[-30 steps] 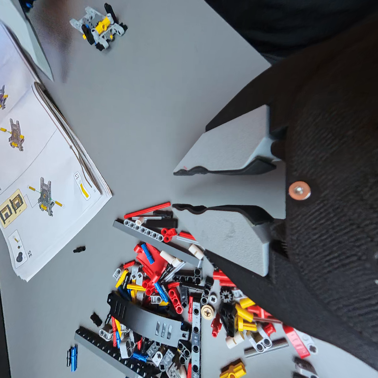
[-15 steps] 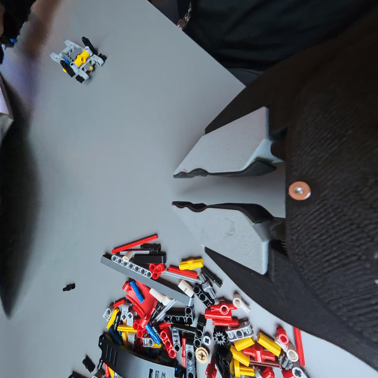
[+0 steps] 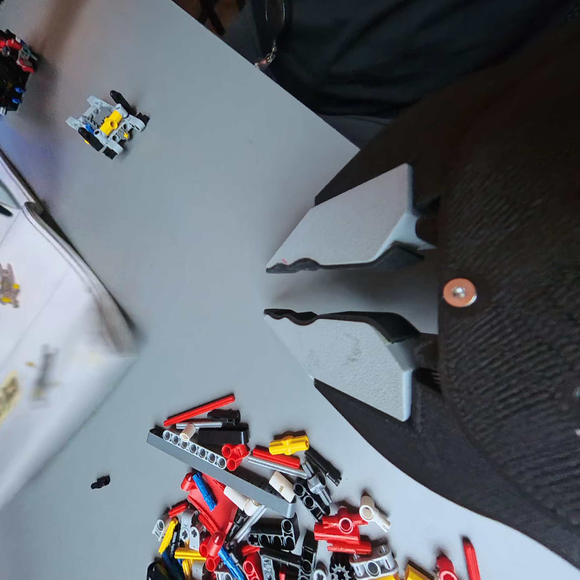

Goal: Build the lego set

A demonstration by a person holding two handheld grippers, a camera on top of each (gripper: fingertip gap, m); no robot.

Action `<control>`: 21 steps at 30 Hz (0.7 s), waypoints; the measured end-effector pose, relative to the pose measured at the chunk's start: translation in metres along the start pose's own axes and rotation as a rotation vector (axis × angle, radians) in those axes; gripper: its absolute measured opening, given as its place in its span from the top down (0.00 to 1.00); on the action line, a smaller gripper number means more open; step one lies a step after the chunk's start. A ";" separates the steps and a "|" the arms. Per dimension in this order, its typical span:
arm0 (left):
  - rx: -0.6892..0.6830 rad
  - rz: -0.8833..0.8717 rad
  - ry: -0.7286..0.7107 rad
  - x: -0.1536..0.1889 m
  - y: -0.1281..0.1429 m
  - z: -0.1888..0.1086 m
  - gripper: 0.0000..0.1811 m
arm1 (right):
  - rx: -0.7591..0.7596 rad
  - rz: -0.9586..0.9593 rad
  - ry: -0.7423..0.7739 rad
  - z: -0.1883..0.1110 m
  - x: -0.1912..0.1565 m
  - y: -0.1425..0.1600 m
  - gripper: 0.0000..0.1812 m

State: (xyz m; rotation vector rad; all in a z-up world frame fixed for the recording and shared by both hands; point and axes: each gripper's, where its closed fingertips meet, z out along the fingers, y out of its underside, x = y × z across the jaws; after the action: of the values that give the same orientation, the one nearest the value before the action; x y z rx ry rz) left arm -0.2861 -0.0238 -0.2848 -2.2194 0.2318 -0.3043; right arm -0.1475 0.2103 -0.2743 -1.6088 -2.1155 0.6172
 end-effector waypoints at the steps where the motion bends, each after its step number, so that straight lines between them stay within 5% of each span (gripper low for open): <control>1: 0.001 0.009 -0.006 0.001 0.000 -0.001 0.89 | 0.030 0.024 0.002 -0.001 0.001 -0.001 0.92; 4: -0.002 0.029 -0.027 0.006 -0.003 -0.006 0.89 | 0.209 0.144 0.042 -0.012 0.018 -0.016 0.98; 7: 0.016 0.052 -0.065 0.011 -0.012 -0.012 0.89 | 0.035 0.183 0.007 0.002 0.010 0.012 1.00; 12: 0.080 0.065 -0.106 0.038 -0.023 -0.021 0.88 | 0.437 0.128 0.188 -0.106 -0.026 -0.027 0.98; 15: 0.165 0.067 -0.165 0.055 -0.030 -0.026 0.87 | 0.508 0.165 0.248 -0.141 -0.057 0.001 0.90; 18: 0.213 0.020 -0.162 0.081 -0.027 -0.030 0.84 | 0.435 0.178 0.338 -0.129 -0.076 0.051 0.74; 21: 0.234 0.030 -0.193 0.106 -0.016 -0.038 0.82 | 0.389 0.182 0.407 -0.113 -0.083 0.087 0.70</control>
State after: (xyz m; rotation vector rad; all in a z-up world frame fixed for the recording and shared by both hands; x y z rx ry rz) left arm -0.1958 -0.0709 -0.2348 -1.9955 0.1184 -0.0941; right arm 0.0059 0.1616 -0.2360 -1.5536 -1.4669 0.6459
